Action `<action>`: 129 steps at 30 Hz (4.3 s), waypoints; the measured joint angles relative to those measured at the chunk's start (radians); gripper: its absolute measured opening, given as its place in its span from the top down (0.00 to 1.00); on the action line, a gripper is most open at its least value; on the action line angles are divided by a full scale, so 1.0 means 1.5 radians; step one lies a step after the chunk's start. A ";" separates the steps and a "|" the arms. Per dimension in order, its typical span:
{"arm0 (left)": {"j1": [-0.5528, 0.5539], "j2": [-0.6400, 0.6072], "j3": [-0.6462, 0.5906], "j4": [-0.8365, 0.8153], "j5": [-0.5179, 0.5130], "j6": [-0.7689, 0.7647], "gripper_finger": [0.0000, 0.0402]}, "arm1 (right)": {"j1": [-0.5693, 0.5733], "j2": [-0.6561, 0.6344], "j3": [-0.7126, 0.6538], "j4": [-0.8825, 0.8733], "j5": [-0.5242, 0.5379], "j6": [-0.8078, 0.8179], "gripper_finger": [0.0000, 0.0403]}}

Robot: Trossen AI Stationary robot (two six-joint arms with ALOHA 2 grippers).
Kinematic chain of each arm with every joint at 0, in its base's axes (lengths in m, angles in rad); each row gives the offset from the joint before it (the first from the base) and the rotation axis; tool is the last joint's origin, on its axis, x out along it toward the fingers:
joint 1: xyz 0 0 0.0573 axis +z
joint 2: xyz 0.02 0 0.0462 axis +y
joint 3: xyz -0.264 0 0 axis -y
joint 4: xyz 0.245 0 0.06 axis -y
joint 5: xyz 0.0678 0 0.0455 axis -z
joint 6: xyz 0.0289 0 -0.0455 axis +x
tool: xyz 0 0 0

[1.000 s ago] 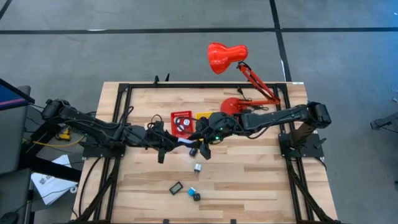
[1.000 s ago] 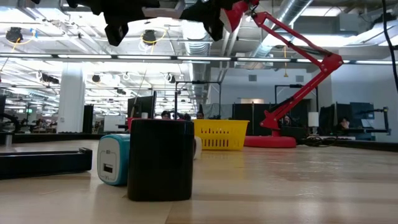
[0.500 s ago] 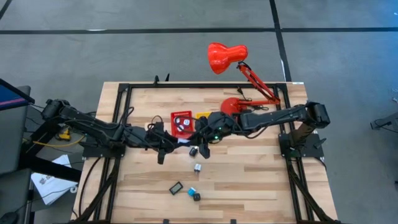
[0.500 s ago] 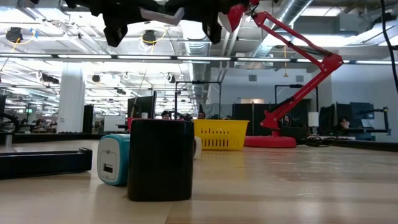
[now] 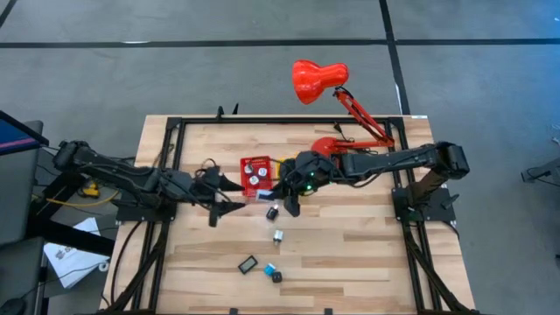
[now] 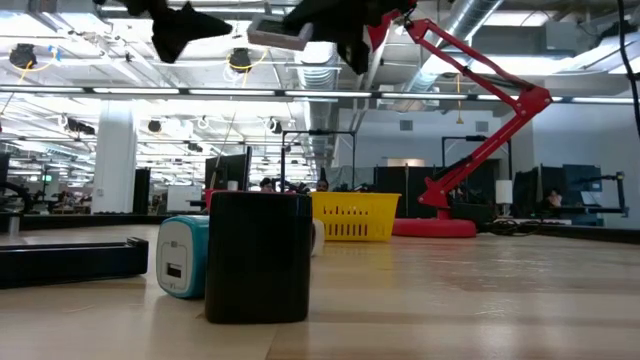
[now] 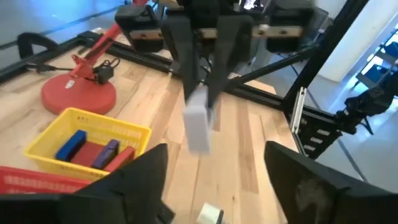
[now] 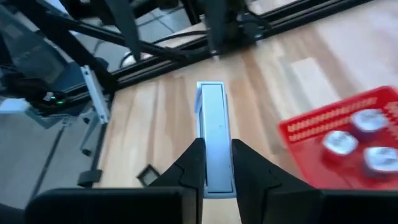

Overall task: Pick & Place Office items
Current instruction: Put the white digital timer into the yellow basket, then put the black digital timer into the yellow basket

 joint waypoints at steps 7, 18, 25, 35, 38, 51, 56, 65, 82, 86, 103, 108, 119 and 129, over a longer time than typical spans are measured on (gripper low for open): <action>0.000 -0.122 0.000 -0.042 0.000 0.005 0.26 | -0.022 -0.033 0.001 -0.156 0.060 -0.065 0.88; 0.000 -0.135 0.000 -0.045 -0.018 0.037 0.26 | -0.093 0.027 -0.003 -0.281 0.108 -0.160 0.87; 0.000 -0.101 0.000 -0.047 -0.018 0.037 0.26 | -0.124 0.030 -0.077 -0.203 0.109 -0.189 0.87; 0.000 -0.051 0.000 -0.046 -0.055 0.037 0.26 | -0.161 0.029 -0.155 -0.075 0.086 -0.186 0.87; 0.000 -0.038 0.000 -0.047 -0.080 0.037 0.26 | -0.162 0.030 -0.174 -0.051 0.071 -0.180 0.87; 0.047 -0.027 0.000 -0.039 -0.086 0.037 0.26 | -0.171 0.030 -0.223 0.042 0.093 -0.176 0.87; 0.060 -0.027 0.000 -0.035 -0.086 0.037 0.26 | -0.172 0.044 -0.223 0.060 0.086 -0.178 0.87; 0.060 -0.027 0.000 -0.028 -0.083 0.037 0.26 | -0.150 0.097 -0.223 0.093 0.074 -0.189 0.87; 0.067 -0.021 0.000 -0.028 -0.077 0.038 0.26 | -0.144 0.141 -0.220 0.116 0.074 -0.192 0.79; 0.067 -0.021 0.000 -0.029 -0.077 0.038 0.26 | -0.143 0.141 -0.220 0.116 0.071 -0.191 0.77; 0.067 -0.021 0.000 -0.031 -0.077 0.039 0.26 | -0.135 0.088 -0.174 0.094 0.071 -0.187 0.58; 0.067 -0.021 0.000 -0.031 -0.077 0.037 0.26 | -0.113 -0.002 -0.170 0.087 0.077 -0.163 0.57; 0.059 -0.019 0.000 -0.034 0.050 0.002 0.26 | 0.090 -0.058 -0.170 -0.025 0.225 -0.073 0.57; -0.146 0.164 0.000 -0.077 0.137 -0.065 0.28 | 0.135 -0.058 -0.170 -0.044 0.230 -0.021 0.57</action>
